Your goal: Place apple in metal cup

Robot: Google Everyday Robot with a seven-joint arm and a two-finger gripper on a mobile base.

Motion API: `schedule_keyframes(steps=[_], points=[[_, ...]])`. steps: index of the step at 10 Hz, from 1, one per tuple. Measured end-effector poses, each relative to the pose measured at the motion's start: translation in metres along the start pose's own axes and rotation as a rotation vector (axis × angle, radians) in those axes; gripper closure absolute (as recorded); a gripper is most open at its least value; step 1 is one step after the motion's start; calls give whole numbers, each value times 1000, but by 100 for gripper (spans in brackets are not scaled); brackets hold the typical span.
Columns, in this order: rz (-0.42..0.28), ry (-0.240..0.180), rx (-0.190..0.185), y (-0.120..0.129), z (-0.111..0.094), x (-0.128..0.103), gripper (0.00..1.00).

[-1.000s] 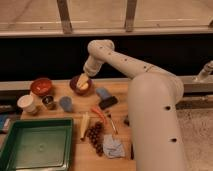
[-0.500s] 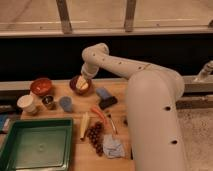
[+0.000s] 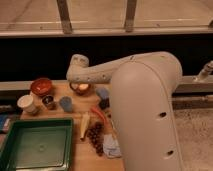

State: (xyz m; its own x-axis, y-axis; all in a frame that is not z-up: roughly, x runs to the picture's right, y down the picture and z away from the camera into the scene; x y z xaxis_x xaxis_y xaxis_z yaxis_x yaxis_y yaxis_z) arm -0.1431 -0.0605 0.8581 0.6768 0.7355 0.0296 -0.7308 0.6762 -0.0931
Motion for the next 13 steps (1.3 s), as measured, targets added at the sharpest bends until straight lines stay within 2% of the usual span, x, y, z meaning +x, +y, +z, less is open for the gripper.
schedule_keyframes(steps=[1, 2, 4, 10, 13], points=[[4, -5, 6, 0, -2, 0, 20], [16, 13, -18, -2, 1, 1, 20], [65, 58, -119, -5, 25, 5, 20], [103, 95, -243, 4, 52, 5, 20], [96, 123, -302, 18, 76, 15, 20]])
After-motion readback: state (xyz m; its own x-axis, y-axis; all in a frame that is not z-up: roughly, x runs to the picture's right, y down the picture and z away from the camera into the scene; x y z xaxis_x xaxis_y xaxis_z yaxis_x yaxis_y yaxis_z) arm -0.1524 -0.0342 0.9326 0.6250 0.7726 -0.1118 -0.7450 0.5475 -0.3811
